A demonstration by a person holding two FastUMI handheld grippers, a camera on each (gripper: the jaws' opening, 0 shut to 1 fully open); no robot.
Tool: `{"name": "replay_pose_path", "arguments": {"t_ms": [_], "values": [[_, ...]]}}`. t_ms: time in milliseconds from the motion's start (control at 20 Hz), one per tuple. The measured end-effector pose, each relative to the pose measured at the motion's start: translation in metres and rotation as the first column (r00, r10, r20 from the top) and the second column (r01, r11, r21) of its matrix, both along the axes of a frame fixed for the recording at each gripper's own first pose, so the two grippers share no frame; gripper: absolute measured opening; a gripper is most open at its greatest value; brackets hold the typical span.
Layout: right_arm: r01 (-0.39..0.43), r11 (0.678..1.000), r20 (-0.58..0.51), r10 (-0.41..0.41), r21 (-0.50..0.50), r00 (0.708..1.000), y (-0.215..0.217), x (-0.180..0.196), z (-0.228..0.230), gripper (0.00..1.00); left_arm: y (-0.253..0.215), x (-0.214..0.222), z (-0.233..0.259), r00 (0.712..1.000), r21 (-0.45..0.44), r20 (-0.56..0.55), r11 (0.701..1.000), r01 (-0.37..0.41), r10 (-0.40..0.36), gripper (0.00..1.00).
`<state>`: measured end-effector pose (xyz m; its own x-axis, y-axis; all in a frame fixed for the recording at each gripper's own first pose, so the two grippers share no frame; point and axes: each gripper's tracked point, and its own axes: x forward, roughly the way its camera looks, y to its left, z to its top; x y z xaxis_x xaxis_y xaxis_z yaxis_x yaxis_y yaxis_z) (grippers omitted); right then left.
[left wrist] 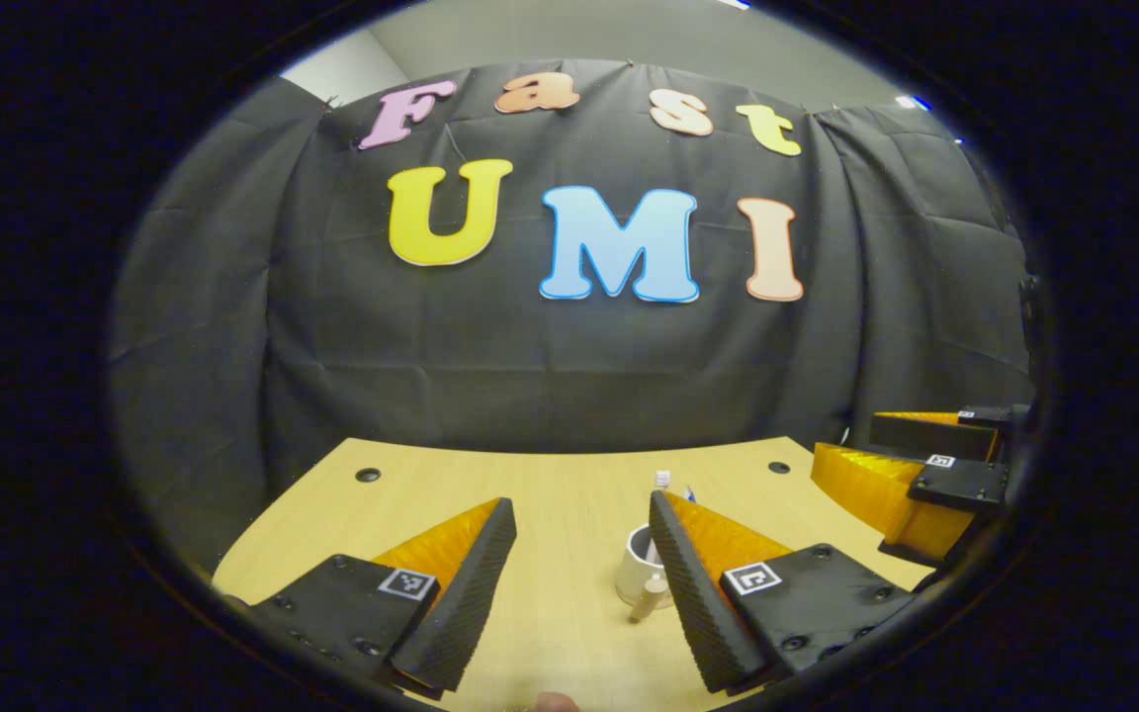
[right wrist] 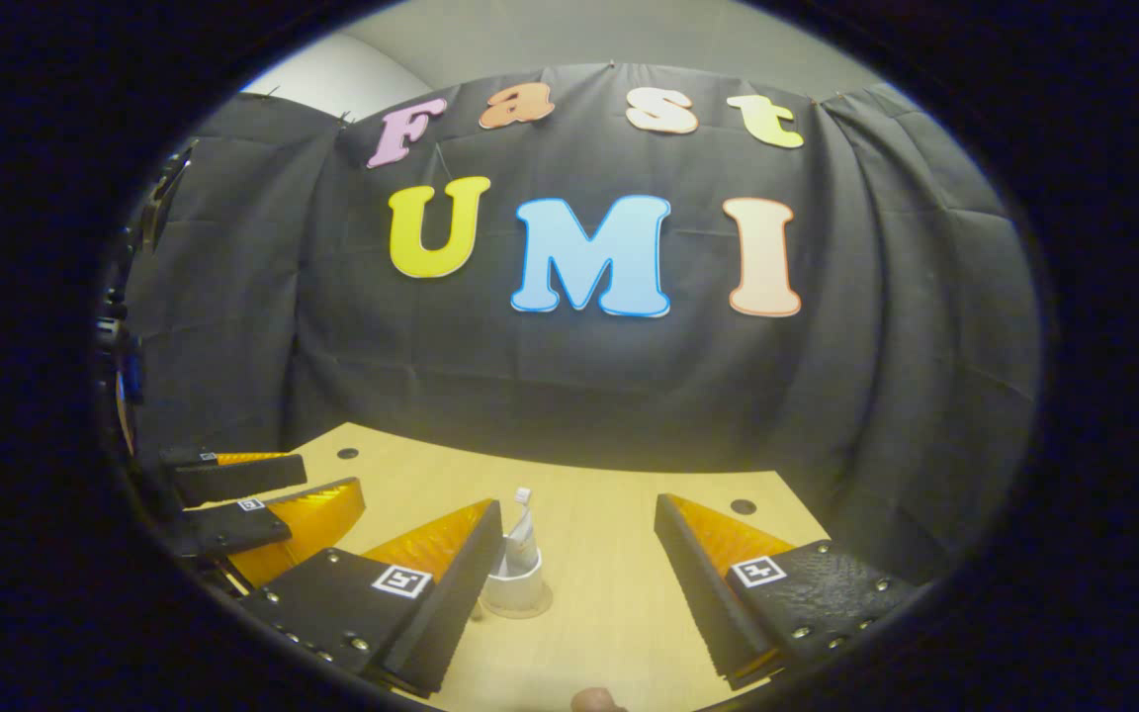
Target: Put the toothbrush and toothpaste on the desktop into the cup, then pick up the cup and place it on the coaster on the desktop.
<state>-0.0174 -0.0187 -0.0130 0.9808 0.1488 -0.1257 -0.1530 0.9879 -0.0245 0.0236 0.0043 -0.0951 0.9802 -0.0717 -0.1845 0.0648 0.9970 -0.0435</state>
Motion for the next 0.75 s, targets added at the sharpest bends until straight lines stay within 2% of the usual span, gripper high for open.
{"name": "replay_pose_path", "arguments": {"t_ms": [50,200,250,400,450,500,700,750], "values": [[0.01,1.0,0.019,-0.01,-0.006,1.0,0.002,-0.002,0.003,0.94,0.007,-0.002,0.004,1.0,-0.001,0.016,1.0,-0.005,0.005,0.9],[0.036,0.999,0.067,-0.034,-0.028,0.997,0.007,-0.007,0.01,0.94,0.02,-0.007,0.009,0.999,0.002,0.041,1.0,-0.013,0.013,0.9],[0.038,0.999,0.074,-0.035,-0.034,0.997,0.01,-0.009,0.012,0.97,0.021,-0.008,0.012,0.999,0.0,0.047,1.0,-0.015,0.015,0.9],[0.041,0.999,0.078,-0.038,-0.036,0.996,0.017,-0.012,0.013,0.96,0.029,-0.012,0.02,0.997,-0.009,0.071,1.0,-0.026,0.027,0.9],[0.041,0.998,0.078,-0.037,-0.038,0.996,0.019,-0.013,0.014,0.92,0.031,-0.013,0.022,0.997,-0.011,0.076,1.0,-0.028,0.029,0.9],[0.041,0.998,0.078,-0.038,-0.04,0.996,0.02,-0.014,0.013,0.96,0.032,-0.014,0.022,0.997,-0.011,0.078,1.0,-0.028,0.029,0.9],[0.046,0.998,0.081,-0.042,-0.042,0.996,0.021,-0.013,0.015,0.96,0.034,-0.011,0.023,0.996,0.0,0.09,1.0,-0.028,0.028,0.9],[0.047,0.998,0.079,-0.043,-0.041,0.996,0.02,-0.013,0.015,0.96,0.034,-0.01,0.025,0.995,0.003,0.092,1.0,-0.028,0.028,0.83]]}}
